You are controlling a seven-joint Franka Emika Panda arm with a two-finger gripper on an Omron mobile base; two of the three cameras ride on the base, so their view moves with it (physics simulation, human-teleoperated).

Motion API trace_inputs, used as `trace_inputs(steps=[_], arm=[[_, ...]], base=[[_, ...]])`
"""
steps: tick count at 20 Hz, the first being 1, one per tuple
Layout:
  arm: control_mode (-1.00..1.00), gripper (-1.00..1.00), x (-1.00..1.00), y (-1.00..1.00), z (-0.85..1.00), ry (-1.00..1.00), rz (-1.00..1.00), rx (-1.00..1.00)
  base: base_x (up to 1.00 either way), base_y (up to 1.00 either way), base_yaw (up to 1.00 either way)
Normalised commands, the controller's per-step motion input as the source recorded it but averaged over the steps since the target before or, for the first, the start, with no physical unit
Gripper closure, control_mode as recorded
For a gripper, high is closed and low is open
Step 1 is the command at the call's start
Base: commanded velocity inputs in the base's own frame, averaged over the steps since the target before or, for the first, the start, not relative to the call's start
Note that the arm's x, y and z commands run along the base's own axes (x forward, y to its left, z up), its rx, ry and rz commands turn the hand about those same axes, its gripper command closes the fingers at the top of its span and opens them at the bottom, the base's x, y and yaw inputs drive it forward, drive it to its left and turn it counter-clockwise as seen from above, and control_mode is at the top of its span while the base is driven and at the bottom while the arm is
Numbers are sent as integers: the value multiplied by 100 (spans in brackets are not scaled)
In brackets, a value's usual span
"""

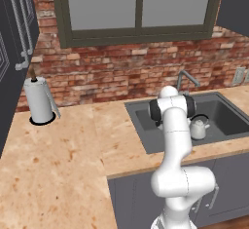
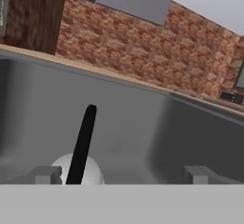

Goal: Open the cabinet, pick the kettle from the cabinet, and place it in the sink.

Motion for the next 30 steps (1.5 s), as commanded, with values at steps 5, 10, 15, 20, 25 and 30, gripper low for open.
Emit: trace_inputs(steps=[5, 10, 15, 20, 25, 30], arm=[[-100, -100, 16, 38, 4, 6, 6, 0], [-100, -100, 13, 38, 6, 10, 8, 2], [-100, -100, 2, 33, 14, 4, 10, 3], [-100, -100, -11, 29, 20, 2, 13, 6], [-100, -100, -20, 22, 23, 0, 11, 9], [-100, -100, -24, 7, 28, 2, 9, 15]], base=[[0, 0, 0], [0, 0, 0], [0, 0, 0], [0, 0, 0], [0, 0, 0], [0, 0, 0]])
